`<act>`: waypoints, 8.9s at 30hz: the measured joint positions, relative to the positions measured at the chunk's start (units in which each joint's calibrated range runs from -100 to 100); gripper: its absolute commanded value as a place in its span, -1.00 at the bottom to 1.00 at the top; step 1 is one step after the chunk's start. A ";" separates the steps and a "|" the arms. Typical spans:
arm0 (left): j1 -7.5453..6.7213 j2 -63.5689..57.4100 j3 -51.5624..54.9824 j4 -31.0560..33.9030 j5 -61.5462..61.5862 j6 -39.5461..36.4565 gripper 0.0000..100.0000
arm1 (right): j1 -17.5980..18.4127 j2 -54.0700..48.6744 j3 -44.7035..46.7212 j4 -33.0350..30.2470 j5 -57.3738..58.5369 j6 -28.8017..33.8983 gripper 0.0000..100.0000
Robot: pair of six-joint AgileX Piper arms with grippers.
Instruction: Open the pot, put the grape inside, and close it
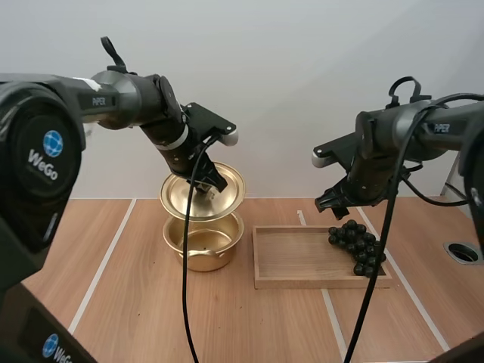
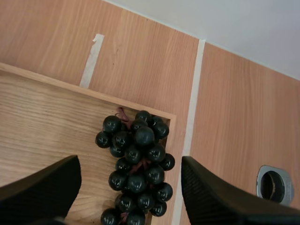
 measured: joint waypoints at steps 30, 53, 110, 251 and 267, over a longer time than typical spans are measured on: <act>0.00 -22.24 -4.65 0.33 3.07 -0.43 -1.00 | 0.00 14.11 -0.82 -5.27 -5.25 2.61 1.00; 0.00 -27.09 -4.65 0.33 4.43 -1.30 -1.00 | -0.32 20.04 -0.93 -7.58 -8.95 3.33 1.00; 0.00 -41.25 -26.18 4.97 -5.59 -11.63 -1.00 | 1.58 3.32 -18.48 26.15 -1.84 -12.10 -1.00; 2.66 -41.25 -42.90 6.66 10.20 -14.95 -1.00 | 20.49 35.75 -27.64 28.42 -2.62 -17.08 -1.00; 2.66 -41.25 -42.90 7.65 11.88 -14.95 -1.00 | 20.49 37.94 -27.75 28.78 -5.95 -17.08 -1.00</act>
